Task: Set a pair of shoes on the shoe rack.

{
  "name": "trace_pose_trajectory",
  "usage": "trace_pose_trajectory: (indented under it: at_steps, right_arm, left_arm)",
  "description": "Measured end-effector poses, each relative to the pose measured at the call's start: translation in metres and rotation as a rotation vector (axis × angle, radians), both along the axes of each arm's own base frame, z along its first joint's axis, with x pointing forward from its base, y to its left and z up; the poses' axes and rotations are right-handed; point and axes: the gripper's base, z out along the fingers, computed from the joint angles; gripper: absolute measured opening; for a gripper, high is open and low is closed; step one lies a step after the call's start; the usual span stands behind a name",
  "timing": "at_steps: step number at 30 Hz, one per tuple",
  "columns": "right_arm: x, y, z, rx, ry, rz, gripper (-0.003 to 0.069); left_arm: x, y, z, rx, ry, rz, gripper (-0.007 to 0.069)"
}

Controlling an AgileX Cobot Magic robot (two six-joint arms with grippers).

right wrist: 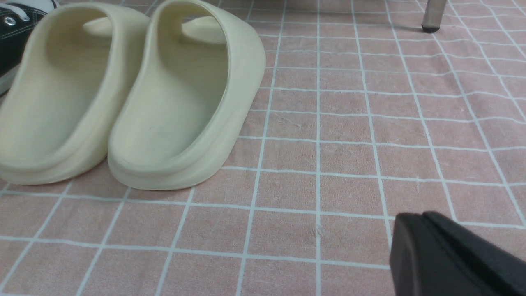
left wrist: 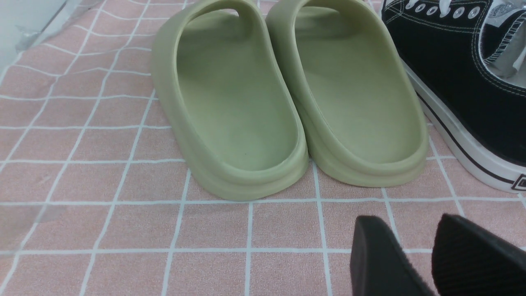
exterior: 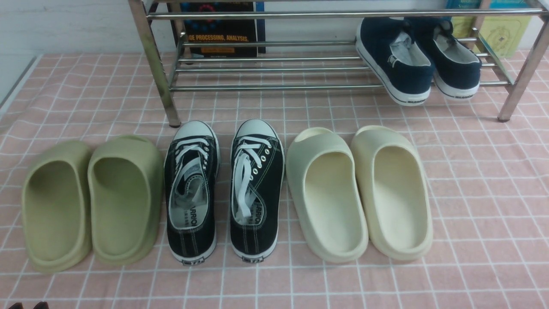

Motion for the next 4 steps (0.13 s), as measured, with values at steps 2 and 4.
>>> trace_pose_trajectory:
  at_steps: [2,4]
  right_arm:
    - [0.0000,0.0000,0.0000,0.000,0.000,0.000,0.0004]
    - [0.0000,0.0000,0.0000,0.000,0.000,0.000,0.0006]
  left_arm:
    - [0.0000,0.0000,0.0000,0.000,0.000,0.000,0.0237]
    - [0.0000,0.0000,0.0000,0.000,0.000,0.000,0.0237]
